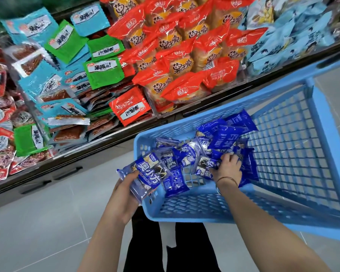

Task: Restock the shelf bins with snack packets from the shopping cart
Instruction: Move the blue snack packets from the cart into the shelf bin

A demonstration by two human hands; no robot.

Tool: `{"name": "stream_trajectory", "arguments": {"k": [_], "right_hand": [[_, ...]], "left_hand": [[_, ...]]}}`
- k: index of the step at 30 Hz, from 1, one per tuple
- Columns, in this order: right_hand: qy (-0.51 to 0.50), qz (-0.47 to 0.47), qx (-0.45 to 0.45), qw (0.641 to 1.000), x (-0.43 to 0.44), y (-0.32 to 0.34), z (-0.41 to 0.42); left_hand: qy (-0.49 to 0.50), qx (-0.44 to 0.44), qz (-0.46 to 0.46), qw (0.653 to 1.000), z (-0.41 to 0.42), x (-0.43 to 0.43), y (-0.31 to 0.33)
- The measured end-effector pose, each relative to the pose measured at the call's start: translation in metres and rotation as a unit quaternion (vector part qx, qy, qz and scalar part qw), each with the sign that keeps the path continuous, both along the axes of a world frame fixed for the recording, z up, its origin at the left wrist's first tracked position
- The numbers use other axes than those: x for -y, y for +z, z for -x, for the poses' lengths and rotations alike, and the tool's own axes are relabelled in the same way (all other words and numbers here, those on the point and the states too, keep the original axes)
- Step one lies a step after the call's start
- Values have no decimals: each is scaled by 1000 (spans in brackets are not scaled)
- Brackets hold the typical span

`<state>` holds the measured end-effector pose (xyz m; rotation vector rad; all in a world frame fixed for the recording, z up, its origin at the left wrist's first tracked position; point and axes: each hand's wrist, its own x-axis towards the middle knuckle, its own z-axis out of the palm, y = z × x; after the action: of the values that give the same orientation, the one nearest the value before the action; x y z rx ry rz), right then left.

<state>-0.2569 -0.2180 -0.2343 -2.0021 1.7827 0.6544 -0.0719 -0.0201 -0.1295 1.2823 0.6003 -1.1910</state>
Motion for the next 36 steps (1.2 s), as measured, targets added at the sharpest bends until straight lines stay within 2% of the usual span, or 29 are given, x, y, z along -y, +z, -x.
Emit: {"name": "stream_trajectory", "arguments": {"k": [2, 5, 9, 11, 12, 14, 15, 16, 17, 18, 20, 23, 25, 26, 28, 30, 31, 33, 36], "right_hand": [[39, 9, -27, 999, 0, 1, 2], [67, -11, 3, 998, 3, 2, 4], [-15, -125, 93, 988, 5, 15, 9], [-96, -171, 162, 967, 7, 26, 11], [-170, -202, 222, 939, 7, 34, 11], [-323, -268, 343, 840, 0, 52, 11], [-366, -293, 381, 797, -5, 61, 9], [-382, -313, 400, 772, -11, 69, 5], [-377, -331, 410, 762, -18, 76, 0], [-358, -346, 412, 763, -26, 84, -7], [-282, -360, 410, 789, -43, 97, -27], [-85, -270, 388, 877, -63, 106, -53], [17, -215, 370, 904, -71, 109, -64], [50, -216, 375, 900, -74, 110, -68], [46, -297, 408, 862, -76, 107, -73], [-36, -381, 408, 829, -73, 95, -75], [-72, -374, 392, 837, -69, 83, -75], [-108, -300, 348, 882, -58, 58, -77], [-57, -234, 280, 929, -44, 23, -89]], "left_hand": [[10, -6, 3, 1000, 0, 4, 2], [23, 10, -4, 1000, -3, 13, 6], [-51, 70, -31, 996, -5, 16, 13], [-79, 82, -28, 993, -6, 15, 15], [-87, 83, -28, 992, -6, 15, 16], [-92, 77, -37, 992, -3, 15, 17], [-93, 74, -42, 992, -1, 15, 17], [-98, 73, -46, 991, 1, 15, 17], [-106, 71, -50, 991, 4, 17, 17], [-112, 68, -49, 990, 6, 18, 17], [-117, 50, -30, 991, 12, 24, 17], [-112, 27, 3, 993, 17, 30, 18], [-127, 76, -2, 989, 16, 25, 18], [-129, 105, -9, 986, 14, 19, 19], [-120, 136, -19, 983, 6, 5, 18], [-90, 140, -20, 986, -3, -13, 18], [-73, 136, -18, 988, -7, -21, 18], [-48, 128, -19, 990, -12, -36, 18], [-29, 118, -21, 992, -14, -51, 12]]}}
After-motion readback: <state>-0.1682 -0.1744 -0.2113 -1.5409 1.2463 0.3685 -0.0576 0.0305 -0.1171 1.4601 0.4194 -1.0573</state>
